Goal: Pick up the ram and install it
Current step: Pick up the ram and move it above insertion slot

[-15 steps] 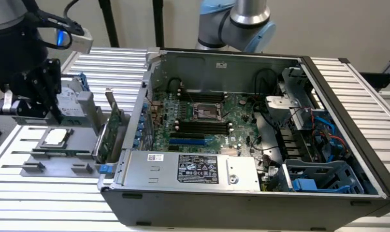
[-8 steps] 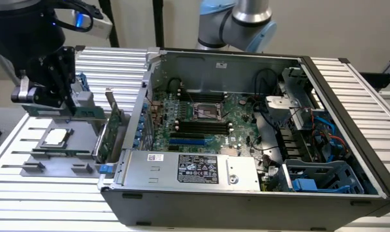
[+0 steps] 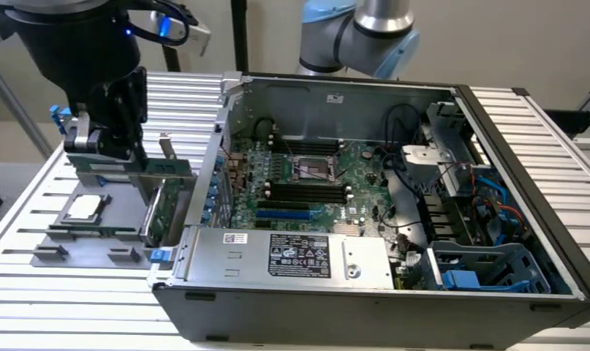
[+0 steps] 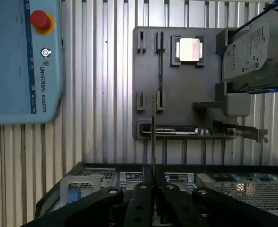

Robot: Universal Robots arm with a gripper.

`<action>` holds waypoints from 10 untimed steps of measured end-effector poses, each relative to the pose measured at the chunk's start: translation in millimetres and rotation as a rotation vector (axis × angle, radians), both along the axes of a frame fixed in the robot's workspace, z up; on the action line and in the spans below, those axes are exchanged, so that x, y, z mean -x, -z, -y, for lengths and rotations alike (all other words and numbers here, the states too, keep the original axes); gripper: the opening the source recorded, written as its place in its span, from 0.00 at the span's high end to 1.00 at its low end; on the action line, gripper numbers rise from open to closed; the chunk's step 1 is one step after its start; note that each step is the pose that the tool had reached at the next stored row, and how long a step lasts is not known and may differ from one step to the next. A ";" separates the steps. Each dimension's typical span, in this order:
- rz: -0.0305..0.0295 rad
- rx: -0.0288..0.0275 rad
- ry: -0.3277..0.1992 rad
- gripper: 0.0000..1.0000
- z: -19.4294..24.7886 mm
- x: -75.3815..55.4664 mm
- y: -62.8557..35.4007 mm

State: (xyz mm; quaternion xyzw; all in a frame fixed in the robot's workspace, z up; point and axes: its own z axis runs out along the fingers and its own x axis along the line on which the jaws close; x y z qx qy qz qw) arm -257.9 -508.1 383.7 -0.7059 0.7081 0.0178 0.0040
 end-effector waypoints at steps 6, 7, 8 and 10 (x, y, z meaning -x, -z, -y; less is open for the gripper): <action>0.0000 -0.0082 0.000 1.00 0.0 -27.3 -0.4; 0.0000 -0.0090 0.000 1.00 0.0 -31.8 -0.3; 0.0000 -0.0096 0.000 1.00 0.0 -36.4 -0.4; 0.0000 -0.0105 0.000 1.00 0.0 -45.5 -0.4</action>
